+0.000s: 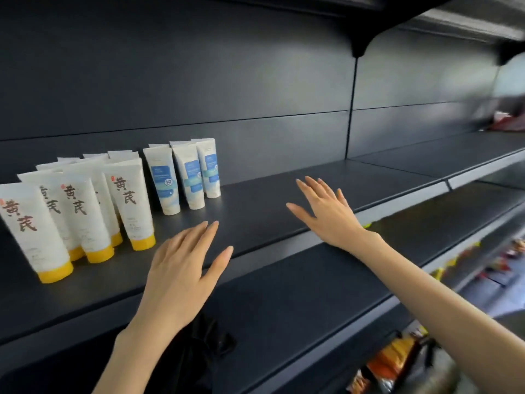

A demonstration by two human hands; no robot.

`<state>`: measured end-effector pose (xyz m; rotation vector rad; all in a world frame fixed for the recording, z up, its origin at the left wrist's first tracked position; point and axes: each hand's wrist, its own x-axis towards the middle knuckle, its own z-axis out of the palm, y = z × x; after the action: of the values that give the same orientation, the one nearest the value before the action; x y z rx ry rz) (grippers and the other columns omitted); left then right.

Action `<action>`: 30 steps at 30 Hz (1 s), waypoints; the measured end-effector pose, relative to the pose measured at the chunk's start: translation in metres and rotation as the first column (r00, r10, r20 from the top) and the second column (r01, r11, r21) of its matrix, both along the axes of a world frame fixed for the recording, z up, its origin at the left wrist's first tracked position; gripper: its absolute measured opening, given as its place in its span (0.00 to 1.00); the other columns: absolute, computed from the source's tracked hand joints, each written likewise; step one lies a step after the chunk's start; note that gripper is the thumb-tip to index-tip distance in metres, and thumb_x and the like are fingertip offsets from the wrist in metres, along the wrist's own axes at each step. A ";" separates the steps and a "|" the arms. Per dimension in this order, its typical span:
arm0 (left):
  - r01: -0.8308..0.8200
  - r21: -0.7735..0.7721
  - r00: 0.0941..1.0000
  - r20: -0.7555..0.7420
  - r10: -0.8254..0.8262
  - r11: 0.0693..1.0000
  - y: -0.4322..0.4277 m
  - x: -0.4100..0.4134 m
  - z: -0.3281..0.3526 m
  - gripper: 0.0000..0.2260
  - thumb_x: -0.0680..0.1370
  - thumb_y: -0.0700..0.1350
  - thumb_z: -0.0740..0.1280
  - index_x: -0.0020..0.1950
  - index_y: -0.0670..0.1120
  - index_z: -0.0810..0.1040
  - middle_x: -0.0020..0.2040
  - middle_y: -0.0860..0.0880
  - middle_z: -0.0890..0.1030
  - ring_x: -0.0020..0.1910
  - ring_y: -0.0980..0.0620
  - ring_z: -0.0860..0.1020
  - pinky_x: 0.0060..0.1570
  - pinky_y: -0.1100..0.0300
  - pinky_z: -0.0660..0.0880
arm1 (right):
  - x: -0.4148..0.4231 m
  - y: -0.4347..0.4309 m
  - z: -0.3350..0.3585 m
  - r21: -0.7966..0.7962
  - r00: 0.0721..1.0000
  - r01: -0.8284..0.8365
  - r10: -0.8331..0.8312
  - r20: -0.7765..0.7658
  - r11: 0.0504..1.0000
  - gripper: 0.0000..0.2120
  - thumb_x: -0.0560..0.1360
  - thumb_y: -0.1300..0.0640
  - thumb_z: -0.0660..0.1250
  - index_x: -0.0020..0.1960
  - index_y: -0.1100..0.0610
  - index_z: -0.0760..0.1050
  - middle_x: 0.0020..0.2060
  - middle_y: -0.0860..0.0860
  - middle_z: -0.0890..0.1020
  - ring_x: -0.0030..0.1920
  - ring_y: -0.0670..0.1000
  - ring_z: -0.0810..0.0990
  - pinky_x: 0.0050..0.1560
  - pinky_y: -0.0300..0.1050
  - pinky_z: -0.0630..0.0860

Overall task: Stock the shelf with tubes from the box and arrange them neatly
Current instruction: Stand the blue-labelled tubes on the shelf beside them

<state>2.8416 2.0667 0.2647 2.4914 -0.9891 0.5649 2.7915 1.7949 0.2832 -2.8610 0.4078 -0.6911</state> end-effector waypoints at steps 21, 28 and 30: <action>0.243 0.194 0.967 0.034 -0.254 0.950 -0.185 -0.078 -0.038 0.35 0.76 0.65 0.41 0.77 0.47 0.57 0.76 0.45 0.60 0.76 0.46 0.58 0.72 0.42 0.52 | -0.285 -0.141 -0.120 0.096 0.785 0.605 -0.573 -0.234 0.790 0.38 0.72 0.32 0.42 0.77 0.46 0.43 0.78 0.47 0.46 0.77 0.51 0.43 0.73 0.61 0.42; 0.348 0.208 0.935 -0.001 -0.356 0.914 -0.251 -0.139 -0.068 0.31 0.78 0.62 0.44 0.76 0.46 0.60 0.75 0.45 0.63 0.74 0.46 0.62 0.71 0.43 0.55 | -0.348 -0.190 -0.161 0.119 0.743 0.650 -0.595 -0.306 0.751 0.34 0.76 0.33 0.45 0.78 0.47 0.47 0.78 0.47 0.50 0.77 0.51 0.45 0.73 0.61 0.42; 0.355 0.242 0.933 -0.028 -0.359 0.903 -0.268 -0.149 -0.078 0.32 0.78 0.62 0.43 0.76 0.46 0.59 0.75 0.45 0.63 0.75 0.46 0.61 0.71 0.43 0.55 | -0.363 -0.200 -0.173 0.128 0.725 0.669 -0.604 -0.332 0.732 0.35 0.75 0.33 0.44 0.78 0.47 0.47 0.78 0.48 0.50 0.77 0.52 0.45 0.73 0.61 0.42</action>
<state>2.6928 1.7989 0.1866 2.4171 -1.5628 0.3654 2.4288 1.5953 0.1101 -2.5411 1.4728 -0.2864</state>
